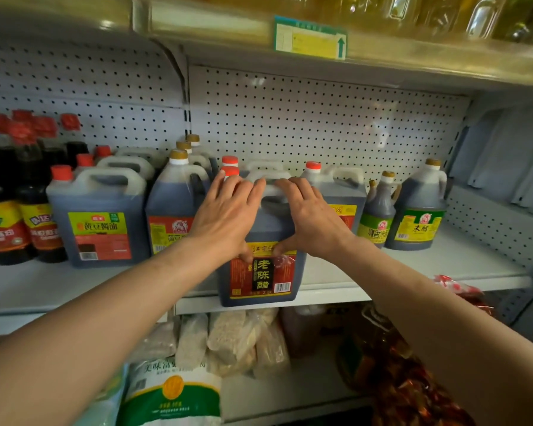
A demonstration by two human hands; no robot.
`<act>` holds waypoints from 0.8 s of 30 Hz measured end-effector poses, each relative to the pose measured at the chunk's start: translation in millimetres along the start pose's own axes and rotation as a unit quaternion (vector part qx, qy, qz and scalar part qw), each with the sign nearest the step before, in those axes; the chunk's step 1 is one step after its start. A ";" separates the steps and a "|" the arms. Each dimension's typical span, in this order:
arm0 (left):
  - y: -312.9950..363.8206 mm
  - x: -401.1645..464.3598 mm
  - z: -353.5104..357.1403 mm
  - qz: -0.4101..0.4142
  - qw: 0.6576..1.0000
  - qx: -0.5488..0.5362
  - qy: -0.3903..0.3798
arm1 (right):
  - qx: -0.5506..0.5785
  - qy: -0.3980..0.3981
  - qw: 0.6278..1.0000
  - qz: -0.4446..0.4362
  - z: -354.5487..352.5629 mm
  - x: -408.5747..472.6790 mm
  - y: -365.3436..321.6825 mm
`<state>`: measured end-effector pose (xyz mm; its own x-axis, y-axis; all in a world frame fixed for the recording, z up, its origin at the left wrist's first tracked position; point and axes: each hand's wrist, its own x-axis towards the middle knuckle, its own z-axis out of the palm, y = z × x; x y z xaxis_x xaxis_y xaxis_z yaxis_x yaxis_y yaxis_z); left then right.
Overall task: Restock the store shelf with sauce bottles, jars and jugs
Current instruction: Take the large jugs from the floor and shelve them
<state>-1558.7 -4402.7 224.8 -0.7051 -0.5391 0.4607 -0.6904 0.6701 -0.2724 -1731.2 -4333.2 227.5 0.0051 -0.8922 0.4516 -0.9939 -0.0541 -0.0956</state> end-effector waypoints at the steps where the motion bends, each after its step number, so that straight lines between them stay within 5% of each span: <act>1: -0.7 1.7 0.3 0.001 1.000 -0.001 0.000 | 0.001 -0.001 1.000 -0.003 0.2 2.5 1.6; 24: -26.3 60.4 35.1 -0.013 1.000 0.009 -0.007 | -0.001 -0.007 1.000 -0.013 29.3 70.7 35.4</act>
<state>-1588.8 -4470.8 230.2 -0.6894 -0.5632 0.4557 -0.7108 0.6473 -0.2752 -1762.9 -4411.3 230.1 0.0317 -0.8970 0.4408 -0.9938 -0.0753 -0.0818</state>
